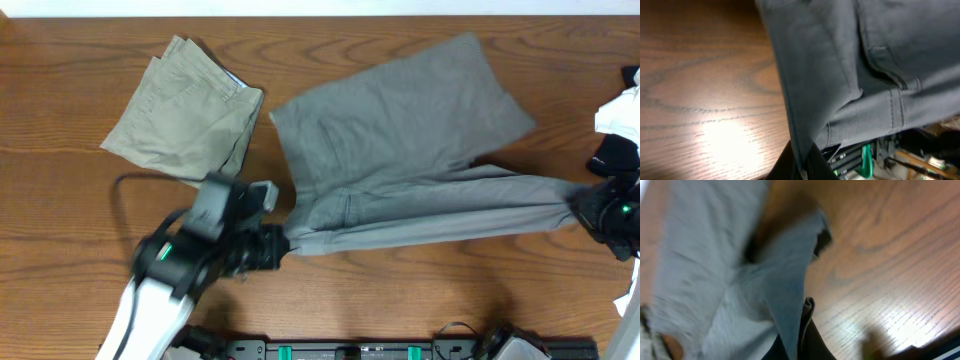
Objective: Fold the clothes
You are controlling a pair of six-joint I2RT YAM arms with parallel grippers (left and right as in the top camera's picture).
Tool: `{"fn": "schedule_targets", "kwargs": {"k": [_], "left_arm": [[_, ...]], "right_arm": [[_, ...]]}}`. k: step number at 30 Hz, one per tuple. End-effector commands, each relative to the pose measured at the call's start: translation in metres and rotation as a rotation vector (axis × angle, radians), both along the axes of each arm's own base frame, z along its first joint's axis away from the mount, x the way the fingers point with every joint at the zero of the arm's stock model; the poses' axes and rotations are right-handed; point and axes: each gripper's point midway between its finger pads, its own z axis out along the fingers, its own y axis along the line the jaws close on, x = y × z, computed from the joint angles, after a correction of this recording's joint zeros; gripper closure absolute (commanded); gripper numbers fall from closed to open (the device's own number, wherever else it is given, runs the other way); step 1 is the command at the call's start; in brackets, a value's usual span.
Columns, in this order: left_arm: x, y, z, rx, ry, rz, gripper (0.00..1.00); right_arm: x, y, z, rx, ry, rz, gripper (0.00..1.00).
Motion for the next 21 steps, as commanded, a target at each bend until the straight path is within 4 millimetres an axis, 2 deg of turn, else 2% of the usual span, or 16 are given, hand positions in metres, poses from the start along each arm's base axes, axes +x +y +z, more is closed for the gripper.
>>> {"fn": "schedule_targets", "kwargs": {"k": [1, 4, 6, 10, 12, 14, 17, 21], "left_arm": [[-0.01, 0.02, 0.018, 0.05, -0.138, 0.008, 0.94], [-0.023, 0.026, 0.027, 0.038, -0.187, 0.004, 0.94], [-0.023, 0.026, 0.031, 0.037, -0.217, -0.001, 0.94], [-0.003, 0.029, 0.031, 0.076, -0.262, 0.03, 0.94], [0.016, 0.03, 0.027, 0.11, -0.268, 0.061, 0.94], [0.032, 0.029, 0.021, 0.126, -0.243, 0.108, 0.94], [0.054, 0.025, 0.001, 0.16, -0.178, 0.152, 0.94], [0.078, 0.023, -0.037, 0.231, -0.071, 0.194, 0.94]], "right_arm": [[0.0, -0.013, 0.031, -0.103, -0.07, -0.04, 0.99], [0.008, -0.014, 0.037, -0.093, -0.107, -0.052, 0.99], [0.02, -0.013, 0.04, -0.063, -0.151, -0.048, 0.99], [0.059, -0.014, 0.051, -0.014, -0.28, 0.006, 0.99], [0.084, -0.014, 0.056, -0.006, -0.345, 0.044, 0.99], [0.108, -0.012, 0.056, 0.002, -0.386, 0.081, 0.99], [0.145, -0.003, 0.043, 0.011, -0.404, 0.147, 0.99], [0.19, 0.012, 0.009, 0.059, -0.388, 0.196, 0.99]]}}
